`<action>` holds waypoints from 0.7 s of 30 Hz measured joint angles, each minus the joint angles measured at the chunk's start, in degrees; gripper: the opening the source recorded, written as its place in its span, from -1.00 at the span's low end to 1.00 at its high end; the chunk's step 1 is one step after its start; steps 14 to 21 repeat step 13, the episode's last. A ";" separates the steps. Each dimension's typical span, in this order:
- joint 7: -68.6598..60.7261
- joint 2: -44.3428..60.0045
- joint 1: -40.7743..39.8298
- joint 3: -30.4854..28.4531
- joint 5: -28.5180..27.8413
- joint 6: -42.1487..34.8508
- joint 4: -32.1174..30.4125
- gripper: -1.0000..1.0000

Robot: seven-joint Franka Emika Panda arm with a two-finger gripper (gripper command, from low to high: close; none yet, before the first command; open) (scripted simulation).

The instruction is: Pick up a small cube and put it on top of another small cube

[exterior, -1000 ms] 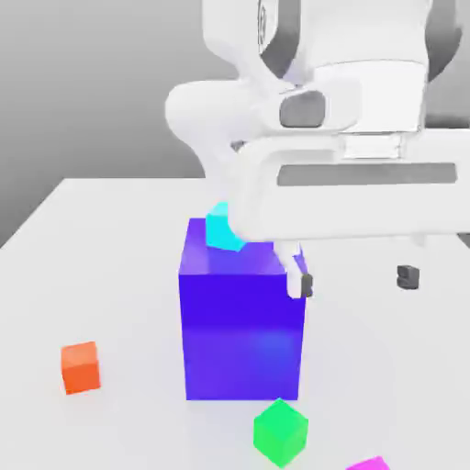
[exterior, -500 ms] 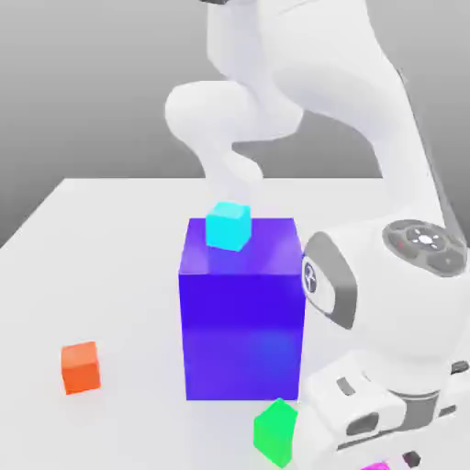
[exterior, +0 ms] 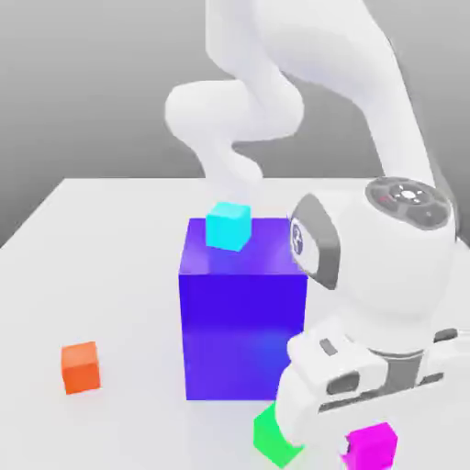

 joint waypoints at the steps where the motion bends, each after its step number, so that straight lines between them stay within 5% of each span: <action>1: 0.08 -2.05 -0.53 -0.36 0.60 0.05 -2.06 -1.00; 5: 0.67 -8.78 -2.42 -1.82 2.46 0.93 -9.57 -1.00; 9: 1.81 -3.00 -2.46 -2.58 1.32 7.61 -10.46 -1.00; 10: 2.07 -1.36 -2.34 -2.78 0.98 9.20 -10.42 1.00; 21: 2.07 -1.36 -2.34 -2.78 0.98 9.20 -10.42 1.00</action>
